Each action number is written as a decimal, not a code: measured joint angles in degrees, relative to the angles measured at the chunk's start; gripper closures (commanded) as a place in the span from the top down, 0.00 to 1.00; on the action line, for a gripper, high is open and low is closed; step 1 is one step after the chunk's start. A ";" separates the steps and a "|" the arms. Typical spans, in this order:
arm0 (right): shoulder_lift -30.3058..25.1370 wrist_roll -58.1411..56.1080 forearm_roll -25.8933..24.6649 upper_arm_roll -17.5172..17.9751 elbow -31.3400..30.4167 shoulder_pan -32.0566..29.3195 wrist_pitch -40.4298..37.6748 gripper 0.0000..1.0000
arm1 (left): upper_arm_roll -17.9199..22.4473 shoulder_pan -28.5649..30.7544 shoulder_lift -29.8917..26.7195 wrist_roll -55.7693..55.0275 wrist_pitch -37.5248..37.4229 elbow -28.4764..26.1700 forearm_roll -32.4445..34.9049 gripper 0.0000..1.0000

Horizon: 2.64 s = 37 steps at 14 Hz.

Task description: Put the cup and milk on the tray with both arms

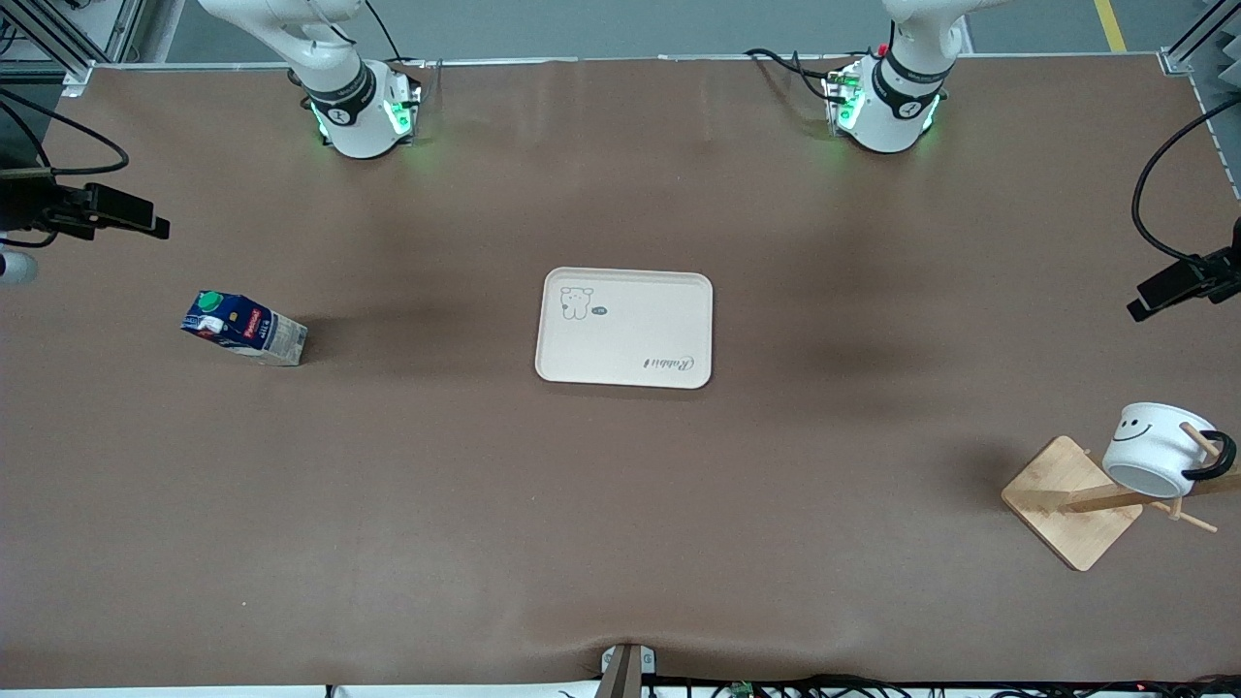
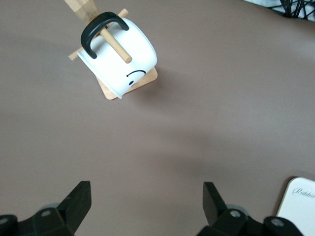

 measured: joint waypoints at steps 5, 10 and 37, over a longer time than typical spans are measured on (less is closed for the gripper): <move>0.00 0.00 0.00 -0.01 0.00 0.00 0.02 1.00 | 0.01 2.43 2.07 -0.01 3.35 -1.54 -3.13 1.00; 0.00 0.00 0.00 -0.01 0.00 0.00 0.02 1.00 | 0.01 3.09 3.36 -0.25 8.10 -3.85 -4.56 1.00; 0.28 0.01 0.00 -0.01 -0.03 0.00 0.06 1.00 | -1.13 6.31 16.25 11.13 25.63 -1.05 -9.35 1.00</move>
